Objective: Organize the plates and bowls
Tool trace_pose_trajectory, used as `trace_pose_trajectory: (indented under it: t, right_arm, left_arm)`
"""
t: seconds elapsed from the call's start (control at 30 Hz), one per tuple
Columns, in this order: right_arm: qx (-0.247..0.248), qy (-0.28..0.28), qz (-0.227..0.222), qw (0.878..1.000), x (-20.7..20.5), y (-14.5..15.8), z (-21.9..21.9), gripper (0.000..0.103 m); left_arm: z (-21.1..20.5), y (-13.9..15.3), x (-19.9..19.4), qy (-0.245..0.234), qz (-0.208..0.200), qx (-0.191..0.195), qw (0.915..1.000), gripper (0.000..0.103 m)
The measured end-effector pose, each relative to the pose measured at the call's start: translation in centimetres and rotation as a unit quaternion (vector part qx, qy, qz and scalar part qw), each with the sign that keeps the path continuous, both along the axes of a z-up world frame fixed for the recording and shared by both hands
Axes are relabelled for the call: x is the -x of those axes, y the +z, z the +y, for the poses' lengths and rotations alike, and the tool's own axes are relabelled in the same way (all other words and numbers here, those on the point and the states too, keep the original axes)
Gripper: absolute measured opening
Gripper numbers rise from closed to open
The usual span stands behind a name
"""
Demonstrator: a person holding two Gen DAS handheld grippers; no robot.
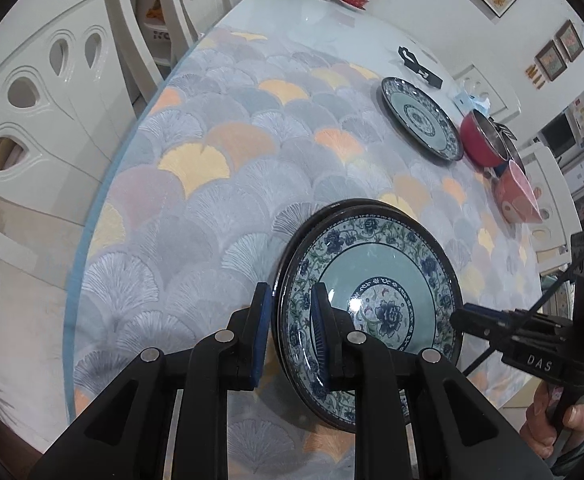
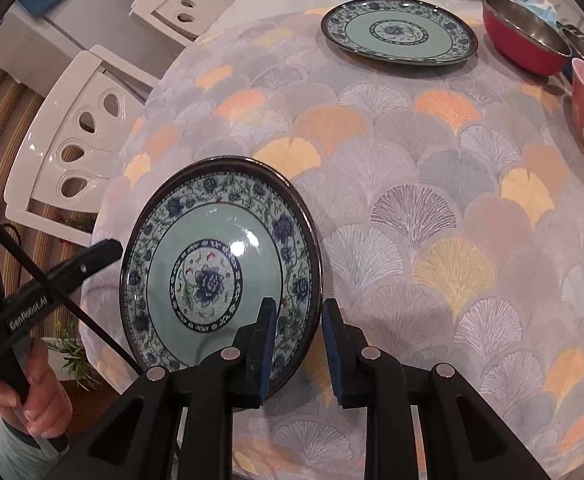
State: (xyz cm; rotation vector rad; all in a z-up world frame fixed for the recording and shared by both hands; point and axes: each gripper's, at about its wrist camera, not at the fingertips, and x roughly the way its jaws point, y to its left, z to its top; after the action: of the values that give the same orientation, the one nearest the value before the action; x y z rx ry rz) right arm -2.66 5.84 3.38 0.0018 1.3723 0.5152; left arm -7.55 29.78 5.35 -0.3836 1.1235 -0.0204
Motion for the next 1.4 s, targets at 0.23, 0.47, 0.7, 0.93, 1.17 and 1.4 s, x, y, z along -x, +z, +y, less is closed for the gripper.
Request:
trace_pose_trajectory:
  t: [0.23, 0.47, 0.7, 0.93, 1.17, 1.4]
  right_arm:
    - [0.001, -0.004, 0.004, 1.0, 0.0, -0.6, 0.5, 0.023]
    - [-0.006, -0.013, 0.0, 1.0, -0.7, -0.2, 0.0, 0.023]
    - [-0.021, -0.029, -0.031, 0.999, -2.4, 2.5, -0.8, 0.023]
    - [-0.038, -0.05, -0.104, 0.993, -5.5, 8.1, -1.8, 0.023]
    - [-0.059, -0.109, -0.182, 0.975, -8.9, 13.1, -4.0, 0.049]
    - [-0.059, -0.165, -0.177, 0.968, -12.7, 12.2, -6.7, 0.054]
  left_arm:
    - [-0.2, -0.2, -0.7, -0.002, 0.004, 0.003, 1.0, 0.018]
    - [-0.2, 0.3, -1.5, -0.004, -0.002, 0.001, 1.0, 0.018]
    - [-0.5, 2.8, -3.3, -0.015, -0.03, -0.009, 0.9994, 0.018]
    - [-1.2, 8.2, -6.6, -0.052, -0.094, -0.041, 0.9934, 0.019]
    - [-2.8, 12.7, -11.8, -0.086, -0.15, -0.033, 0.9844, 0.031]
    - [-6.0, 12.5, -18.3, -0.127, -0.15, -0.025, 0.9802, 0.067]
